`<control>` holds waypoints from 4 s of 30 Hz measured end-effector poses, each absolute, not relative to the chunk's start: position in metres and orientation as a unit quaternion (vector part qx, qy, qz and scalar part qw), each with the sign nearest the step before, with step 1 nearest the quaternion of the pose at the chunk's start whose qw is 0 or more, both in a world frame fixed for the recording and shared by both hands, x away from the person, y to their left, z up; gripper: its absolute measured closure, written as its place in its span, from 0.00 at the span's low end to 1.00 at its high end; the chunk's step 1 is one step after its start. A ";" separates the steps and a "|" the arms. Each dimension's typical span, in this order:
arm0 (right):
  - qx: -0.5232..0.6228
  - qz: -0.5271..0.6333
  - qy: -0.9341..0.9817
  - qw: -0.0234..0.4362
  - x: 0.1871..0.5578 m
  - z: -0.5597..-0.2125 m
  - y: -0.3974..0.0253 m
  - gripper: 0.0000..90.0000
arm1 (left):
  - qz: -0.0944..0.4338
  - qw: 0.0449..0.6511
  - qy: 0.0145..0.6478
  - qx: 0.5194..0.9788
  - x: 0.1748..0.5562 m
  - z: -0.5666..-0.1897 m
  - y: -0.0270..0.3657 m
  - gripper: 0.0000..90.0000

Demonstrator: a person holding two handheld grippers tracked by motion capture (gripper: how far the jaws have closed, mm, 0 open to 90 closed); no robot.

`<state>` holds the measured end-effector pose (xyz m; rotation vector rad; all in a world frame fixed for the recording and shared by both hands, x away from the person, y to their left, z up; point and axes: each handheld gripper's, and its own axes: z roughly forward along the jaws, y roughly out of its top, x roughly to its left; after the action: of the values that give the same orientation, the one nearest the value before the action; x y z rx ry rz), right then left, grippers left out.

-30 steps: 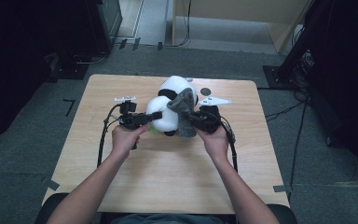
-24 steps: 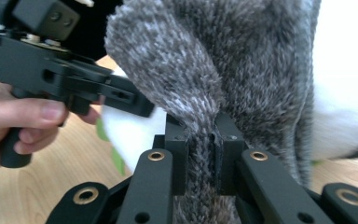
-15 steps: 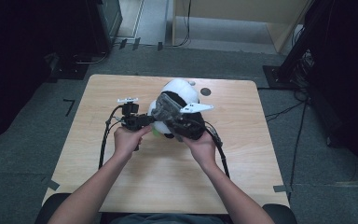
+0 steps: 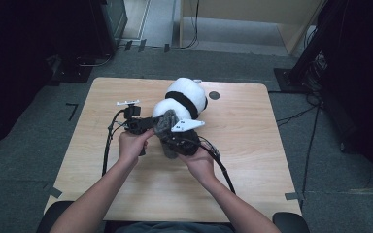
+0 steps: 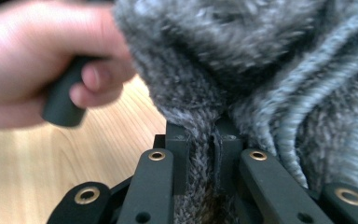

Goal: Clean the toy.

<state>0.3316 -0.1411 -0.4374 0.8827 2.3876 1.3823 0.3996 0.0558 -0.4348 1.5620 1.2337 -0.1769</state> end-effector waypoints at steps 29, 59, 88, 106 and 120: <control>0.373 0.351 0.846 0.146 0.366 -0.462 -0.192 0.90 | -0.068 0.544 0.494 0.675 0.401 -0.428 0.064 0.59; 0.484 0.396 0.767 0.142 0.376 -0.420 -0.288 0.89 | -0.005 0.541 0.530 0.653 0.423 -0.428 0.130 0.59; 0.552 0.356 0.741 0.140 0.387 -0.454 -0.364 0.88 | 0.031 0.485 0.572 0.661 0.436 -0.462 0.183 0.56; 0.559 0.349 0.740 0.136 0.400 -0.488 -0.369 0.82 | 0.063 0.476 0.548 0.685 0.437 -0.473 0.186 0.28; 0.560 0.373 0.729 0.122 0.398 -0.478 -0.371 0.52 | 0.113 0.461 0.536 0.698 0.432 -0.458 0.188 0.11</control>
<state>0.3983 -0.3710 -0.4778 1.6355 2.1291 1.0897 0.4321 0.1880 -0.4583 1.7186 1.3190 0.2777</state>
